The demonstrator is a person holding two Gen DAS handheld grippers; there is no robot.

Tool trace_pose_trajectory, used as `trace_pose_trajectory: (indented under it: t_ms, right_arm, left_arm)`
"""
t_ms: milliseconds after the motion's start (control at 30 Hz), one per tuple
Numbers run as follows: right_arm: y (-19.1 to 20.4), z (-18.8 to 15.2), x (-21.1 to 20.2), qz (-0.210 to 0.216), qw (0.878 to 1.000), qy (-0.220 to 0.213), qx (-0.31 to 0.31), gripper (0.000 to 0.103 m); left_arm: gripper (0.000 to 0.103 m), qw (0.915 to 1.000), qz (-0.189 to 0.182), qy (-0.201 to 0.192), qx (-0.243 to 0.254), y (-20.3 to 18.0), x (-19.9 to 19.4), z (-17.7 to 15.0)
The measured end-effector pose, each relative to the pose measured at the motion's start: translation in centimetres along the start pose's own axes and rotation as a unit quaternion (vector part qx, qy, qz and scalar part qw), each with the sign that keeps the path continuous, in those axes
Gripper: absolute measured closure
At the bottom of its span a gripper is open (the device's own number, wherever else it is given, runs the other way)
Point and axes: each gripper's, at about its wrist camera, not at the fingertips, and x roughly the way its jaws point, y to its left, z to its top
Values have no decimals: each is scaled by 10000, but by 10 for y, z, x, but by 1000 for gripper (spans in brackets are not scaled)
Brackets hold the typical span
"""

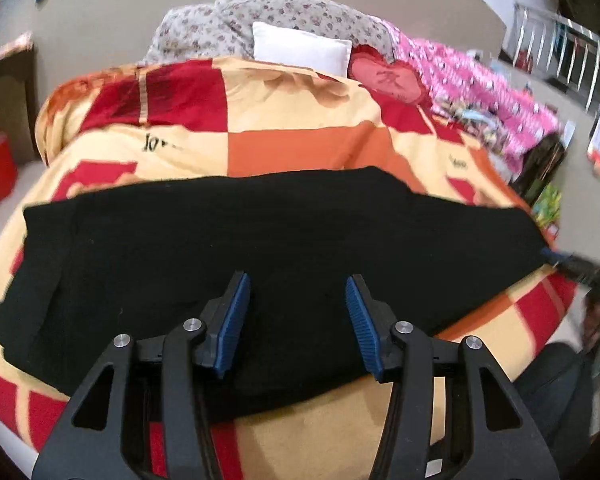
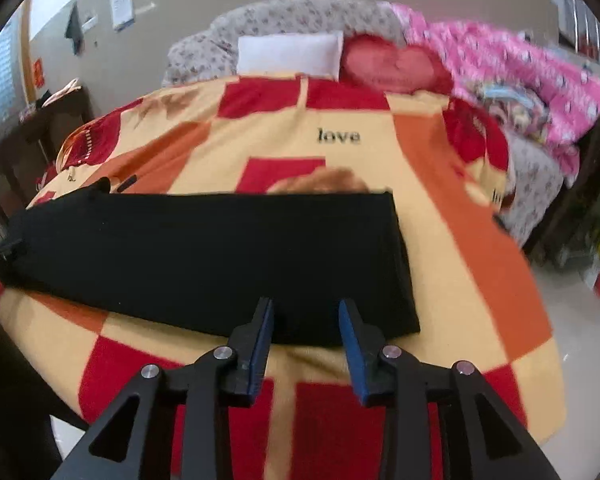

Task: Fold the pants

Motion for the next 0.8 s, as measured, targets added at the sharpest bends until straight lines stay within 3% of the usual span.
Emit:
trace_pose_trajectory:
  t_ms: [100,233,267,367,467,667,733,800]
  right_arm:
    - [-16,3,-13,133,9979,-144,616,71]
    - [-40,-8,-26,166,9886,-183,1487,71]
    - [-43,-11,-25,112,9869,-99,1607,71]
    - [-49,-19,-21,81,9845,11,1752,71]
    - [-57,-22,-22,284,9763,-67,2144,70]
    - [-90,-20,-11,1087,9285,67,3549,67]
    - [-91,-20,-12,1065,9261,79,3618,67]
    - [-84,-19,-14,950,9331,57,3468,67]
  left_arm:
    - [53,9997,-114,-156,-174,7,-8,0]
    - [49,9939,-27,-670,-874,37,-30,0]
    - [41,9919,-20,-666,-1079,44,-30,1]
    - [40,9880,-111,-380,-1492,59,-19,0]
    - [39,9884,-84,-405,-1460,57,-19,1]
    - [35,9899,-23,-383,-1364,52,-18,0]
    - [33,9919,104,-325,-1224,46,-15,1]
    - [30,9939,298,-284,-1028,38,-12,1]
